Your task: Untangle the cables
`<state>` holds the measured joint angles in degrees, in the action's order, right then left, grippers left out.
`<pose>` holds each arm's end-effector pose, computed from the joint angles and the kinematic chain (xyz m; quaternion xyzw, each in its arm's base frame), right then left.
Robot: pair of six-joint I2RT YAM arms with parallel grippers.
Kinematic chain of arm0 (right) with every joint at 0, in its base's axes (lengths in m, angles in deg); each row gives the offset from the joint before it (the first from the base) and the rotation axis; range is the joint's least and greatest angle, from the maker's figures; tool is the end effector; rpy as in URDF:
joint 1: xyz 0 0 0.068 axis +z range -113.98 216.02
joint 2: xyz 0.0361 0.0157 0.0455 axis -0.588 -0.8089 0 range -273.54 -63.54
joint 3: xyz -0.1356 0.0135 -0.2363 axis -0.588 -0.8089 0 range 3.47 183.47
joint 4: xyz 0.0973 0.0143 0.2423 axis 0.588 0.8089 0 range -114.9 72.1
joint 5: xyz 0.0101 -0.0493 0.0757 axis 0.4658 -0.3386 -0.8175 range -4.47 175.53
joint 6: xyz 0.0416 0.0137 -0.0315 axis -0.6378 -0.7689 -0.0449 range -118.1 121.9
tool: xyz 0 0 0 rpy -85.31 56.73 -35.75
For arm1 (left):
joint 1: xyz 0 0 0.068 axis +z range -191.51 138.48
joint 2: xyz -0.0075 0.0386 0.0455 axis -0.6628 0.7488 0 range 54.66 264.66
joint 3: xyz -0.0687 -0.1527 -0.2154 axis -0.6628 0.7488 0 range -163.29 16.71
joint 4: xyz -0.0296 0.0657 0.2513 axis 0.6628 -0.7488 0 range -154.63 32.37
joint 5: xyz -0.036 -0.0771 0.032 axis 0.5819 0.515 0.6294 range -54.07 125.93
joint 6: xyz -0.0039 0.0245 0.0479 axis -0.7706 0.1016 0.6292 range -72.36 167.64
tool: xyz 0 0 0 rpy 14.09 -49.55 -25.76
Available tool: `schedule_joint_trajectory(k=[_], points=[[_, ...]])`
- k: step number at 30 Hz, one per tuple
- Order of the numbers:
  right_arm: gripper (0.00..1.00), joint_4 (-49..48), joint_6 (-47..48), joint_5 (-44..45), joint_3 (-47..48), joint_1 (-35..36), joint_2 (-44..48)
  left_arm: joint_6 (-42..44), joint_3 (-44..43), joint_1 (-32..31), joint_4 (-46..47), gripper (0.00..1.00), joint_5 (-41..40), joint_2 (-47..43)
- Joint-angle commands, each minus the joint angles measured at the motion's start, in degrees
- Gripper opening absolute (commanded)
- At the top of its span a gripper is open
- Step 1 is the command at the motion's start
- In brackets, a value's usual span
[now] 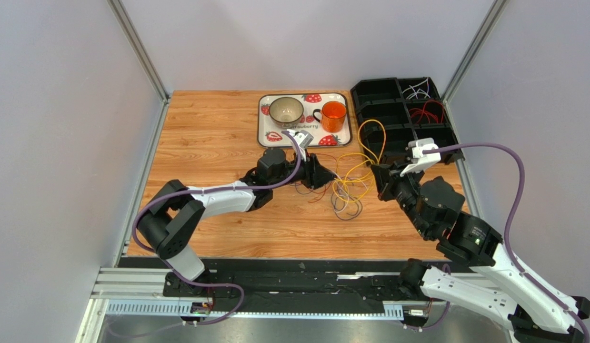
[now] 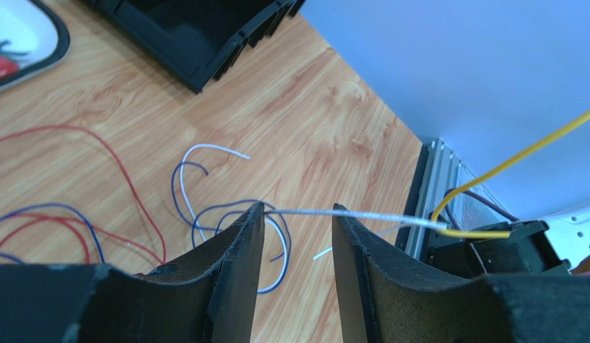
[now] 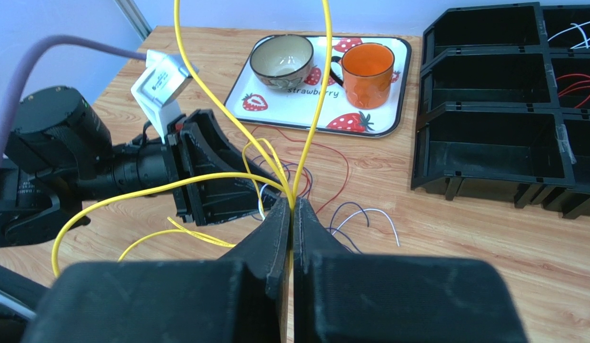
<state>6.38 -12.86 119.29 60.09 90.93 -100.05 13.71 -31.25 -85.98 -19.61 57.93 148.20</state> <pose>0.0846 0.0859 0.3910 -0.0807 0.7577 0.1629 0.6268 0.2452 -0.2593 0.2300 0.1930 0.7237 -0.5201 0.4106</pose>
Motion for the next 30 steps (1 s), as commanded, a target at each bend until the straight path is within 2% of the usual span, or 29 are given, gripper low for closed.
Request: schedule_joint_trajectory(k=[1, 12, 18, 19, 21, 25, 27, 30], points=[[0.00, 1.1, -0.1, -1.5, 1.1, -0.2, 0.7, 2.3, -2.8, 0.1, 3.1, 0.49, 2.4, 2.0], [0.00, 2.2, -0.1, -2.3, 2.3, -0.2, 1.7, 1.7, -4.5, 0.1, 3.2, 0.47, -1.2, 4.5], [0.00, 2.3, -0.9, -2.4, 1.9, -0.2, 1.5, 0.4, -5.7, 0.1, 7.0, 0.19, 3.7, 7.1], [0.00, 2.2, -1.0, -2.4, 1.9, -0.2, 1.4, 0.0, -5.9, 0.1, 7.0, 0.09, 4.0, 7.3], [0.00, 2.3, -1.0, -2.4, 2.0, -0.2, 1.1, 0.0, -5.3, 0.1, 7.6, 0.01, 3.8, 7.1], [0.00, 2.3, -0.7, -1.3, 2.4, -0.2, 0.7, 1.5, -3.1, 0.1, 6.1, 0.00, 1.6, 5.0], [0.00, 2.3, -0.4, -0.5, 3.7, -0.2, 0.4, 3.4, -2.2, 0.1, 1.3, 0.00, -0.5, 3.1], [0.00, 2.3, 1.8, 0.0, 8.3, -0.2, -0.6, 4.1, 1.9, 1.4, 0.4, 0.00, -1.4, 1.5]])
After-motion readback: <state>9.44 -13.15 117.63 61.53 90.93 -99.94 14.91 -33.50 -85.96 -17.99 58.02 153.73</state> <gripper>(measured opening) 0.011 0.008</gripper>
